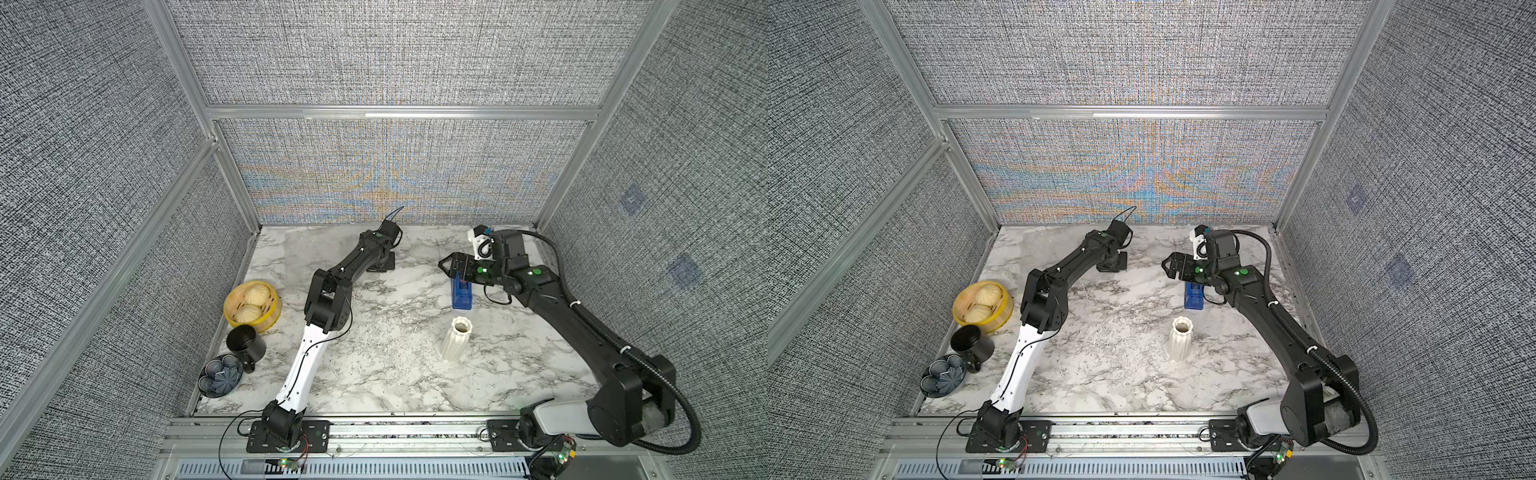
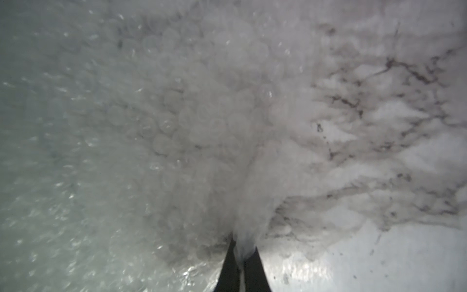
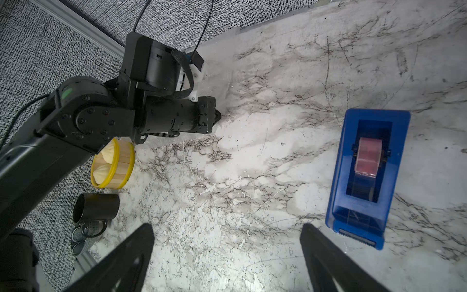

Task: Wrap vases in bubble wrap
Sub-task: Move the bubble wrap to the center of the board.

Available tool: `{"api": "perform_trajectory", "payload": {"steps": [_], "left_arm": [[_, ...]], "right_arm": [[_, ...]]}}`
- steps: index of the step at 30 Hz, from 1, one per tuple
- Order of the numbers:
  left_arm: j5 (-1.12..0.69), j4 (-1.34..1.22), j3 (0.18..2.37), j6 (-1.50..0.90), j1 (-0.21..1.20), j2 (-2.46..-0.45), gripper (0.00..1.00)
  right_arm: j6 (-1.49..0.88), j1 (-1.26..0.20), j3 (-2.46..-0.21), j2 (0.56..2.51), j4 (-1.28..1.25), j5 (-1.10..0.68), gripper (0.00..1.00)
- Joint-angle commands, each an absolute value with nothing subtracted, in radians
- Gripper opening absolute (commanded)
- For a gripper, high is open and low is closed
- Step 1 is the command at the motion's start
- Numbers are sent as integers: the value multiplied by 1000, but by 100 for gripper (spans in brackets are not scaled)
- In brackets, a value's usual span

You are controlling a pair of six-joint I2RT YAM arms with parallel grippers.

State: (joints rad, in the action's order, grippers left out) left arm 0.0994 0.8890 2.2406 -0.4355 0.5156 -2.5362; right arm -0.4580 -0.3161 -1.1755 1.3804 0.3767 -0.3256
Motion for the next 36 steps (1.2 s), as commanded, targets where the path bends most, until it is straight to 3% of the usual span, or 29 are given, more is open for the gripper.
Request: {"api": "perform_trajectory", "payload": {"steps": [1,7,10,14,18,19,20,21,24,26,28,30,32,36], "left_arm": [[-82,883,2019,-247,523,-2358,0],[-516,633,1284,316,523,-1805,0],[-660,741,1162,554,535,-1683,5],[-604,856,1096,680,600,-1613,9],[-500,787,1039,658,612,-1523,52],[-482,753,1035,630,607,-1479,81],[-467,696,1018,590,593,-1413,100],[-430,630,1001,506,576,-1335,100],[-21,366,898,16,512,-1123,99],[42,321,829,-344,412,-1064,99],[60,420,820,-612,379,-1103,88],[20,491,835,-731,381,-1206,85],[33,588,870,-937,378,-1309,85],[20,655,925,-1098,378,-1523,87]], "right_arm": [[-519,-312,-1160,1387,328,-386,94],[-603,-308,-1212,1508,257,-566,93],[-599,-309,-1242,1535,263,-560,93],[-547,-308,-1314,1554,344,-513,93],[-450,-319,-1426,1694,462,-615,93],[-400,-334,-1467,1741,515,-623,92],[-328,-359,-1522,1794,581,-617,92],[-264,-383,-1581,1854,653,-589,92],[-127,-446,-1771,2028,819,-498,89],[-72,-500,-1859,2112,854,-339,89],[-54,-546,-1935,2185,875,-129,89],[-52,-567,-2025,2271,920,-3,89],[-29,-570,-2080,2332,934,-15,88],[11,-602,-2175,2444,973,-43,84]]}}
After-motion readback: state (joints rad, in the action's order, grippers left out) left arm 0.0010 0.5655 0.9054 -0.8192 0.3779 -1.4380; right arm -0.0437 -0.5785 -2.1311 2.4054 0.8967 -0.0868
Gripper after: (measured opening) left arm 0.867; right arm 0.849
